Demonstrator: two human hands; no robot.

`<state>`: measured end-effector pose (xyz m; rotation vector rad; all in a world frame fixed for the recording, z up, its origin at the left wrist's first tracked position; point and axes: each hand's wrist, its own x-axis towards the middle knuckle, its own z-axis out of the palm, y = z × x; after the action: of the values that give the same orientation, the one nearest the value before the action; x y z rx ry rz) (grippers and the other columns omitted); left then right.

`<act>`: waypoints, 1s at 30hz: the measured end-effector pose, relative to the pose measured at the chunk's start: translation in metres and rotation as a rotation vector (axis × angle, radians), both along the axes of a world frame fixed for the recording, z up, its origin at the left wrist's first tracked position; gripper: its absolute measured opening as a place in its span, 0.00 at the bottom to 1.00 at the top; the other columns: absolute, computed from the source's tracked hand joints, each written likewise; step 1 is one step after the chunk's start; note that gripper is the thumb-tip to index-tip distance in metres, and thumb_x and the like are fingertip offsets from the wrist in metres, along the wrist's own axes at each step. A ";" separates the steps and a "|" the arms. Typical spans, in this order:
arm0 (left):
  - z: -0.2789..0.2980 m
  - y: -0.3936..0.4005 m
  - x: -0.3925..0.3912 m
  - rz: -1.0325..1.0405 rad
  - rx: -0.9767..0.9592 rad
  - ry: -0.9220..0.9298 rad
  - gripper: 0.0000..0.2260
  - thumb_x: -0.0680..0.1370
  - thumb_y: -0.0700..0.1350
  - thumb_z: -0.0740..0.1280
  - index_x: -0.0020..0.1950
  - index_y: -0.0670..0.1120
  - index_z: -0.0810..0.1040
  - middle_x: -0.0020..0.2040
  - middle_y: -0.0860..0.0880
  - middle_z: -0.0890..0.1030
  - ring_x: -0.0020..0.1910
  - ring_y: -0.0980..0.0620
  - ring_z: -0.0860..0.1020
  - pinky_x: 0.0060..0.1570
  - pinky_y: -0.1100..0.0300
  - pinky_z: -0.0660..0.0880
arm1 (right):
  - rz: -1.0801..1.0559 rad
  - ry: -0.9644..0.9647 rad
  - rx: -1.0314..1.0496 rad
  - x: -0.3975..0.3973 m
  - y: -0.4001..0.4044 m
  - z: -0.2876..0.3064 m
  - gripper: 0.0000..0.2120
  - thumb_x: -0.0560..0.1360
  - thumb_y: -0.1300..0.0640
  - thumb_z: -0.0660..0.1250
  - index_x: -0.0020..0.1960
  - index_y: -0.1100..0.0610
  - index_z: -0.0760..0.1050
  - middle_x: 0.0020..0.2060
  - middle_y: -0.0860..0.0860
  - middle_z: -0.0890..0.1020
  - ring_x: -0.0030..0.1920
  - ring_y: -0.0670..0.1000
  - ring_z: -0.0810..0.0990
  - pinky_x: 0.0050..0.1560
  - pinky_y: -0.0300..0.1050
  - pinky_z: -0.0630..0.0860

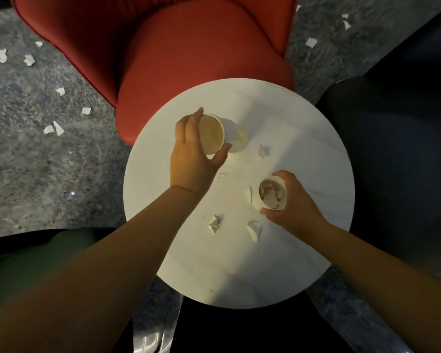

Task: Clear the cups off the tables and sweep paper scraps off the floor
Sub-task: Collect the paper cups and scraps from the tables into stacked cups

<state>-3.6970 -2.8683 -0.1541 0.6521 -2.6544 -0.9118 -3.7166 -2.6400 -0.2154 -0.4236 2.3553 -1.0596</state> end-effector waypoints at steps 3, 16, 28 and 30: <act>-0.013 0.010 -0.021 -0.100 -0.018 -0.166 0.37 0.70 0.53 0.77 0.75 0.48 0.65 0.71 0.48 0.68 0.63 0.45 0.73 0.59 0.52 0.75 | -0.084 0.039 -0.064 -0.005 0.004 0.006 0.28 0.63 0.51 0.79 0.57 0.46 0.67 0.49 0.37 0.74 0.52 0.40 0.76 0.46 0.27 0.73; -0.047 0.027 -0.015 -0.116 0.053 -0.479 0.44 0.71 0.50 0.76 0.79 0.53 0.53 0.77 0.48 0.59 0.69 0.43 0.70 0.66 0.49 0.70 | -0.171 0.208 -0.252 -0.047 -0.016 0.063 0.36 0.66 0.45 0.76 0.66 0.44 0.59 0.59 0.37 0.67 0.58 0.27 0.67 0.53 0.17 0.64; -0.056 0.011 0.100 0.056 0.258 -0.749 0.14 0.74 0.51 0.73 0.56 0.48 0.76 0.54 0.49 0.76 0.50 0.50 0.78 0.55 0.55 0.76 | 0.247 0.131 -0.048 -0.077 -0.080 0.008 0.33 0.63 0.44 0.72 0.64 0.50 0.67 0.57 0.50 0.75 0.55 0.48 0.75 0.54 0.39 0.75; -0.064 0.023 0.109 0.075 0.253 -0.777 0.17 0.74 0.51 0.74 0.57 0.47 0.75 0.54 0.48 0.74 0.50 0.48 0.77 0.54 0.53 0.76 | 0.253 0.117 -0.013 -0.074 -0.079 -0.001 0.33 0.62 0.47 0.75 0.64 0.45 0.65 0.58 0.48 0.74 0.54 0.46 0.74 0.49 0.31 0.70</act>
<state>-3.5877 -2.8458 -0.2185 1.3973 -3.1437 -1.1619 -3.7901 -2.7190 -0.2168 -0.7853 2.3189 -0.9539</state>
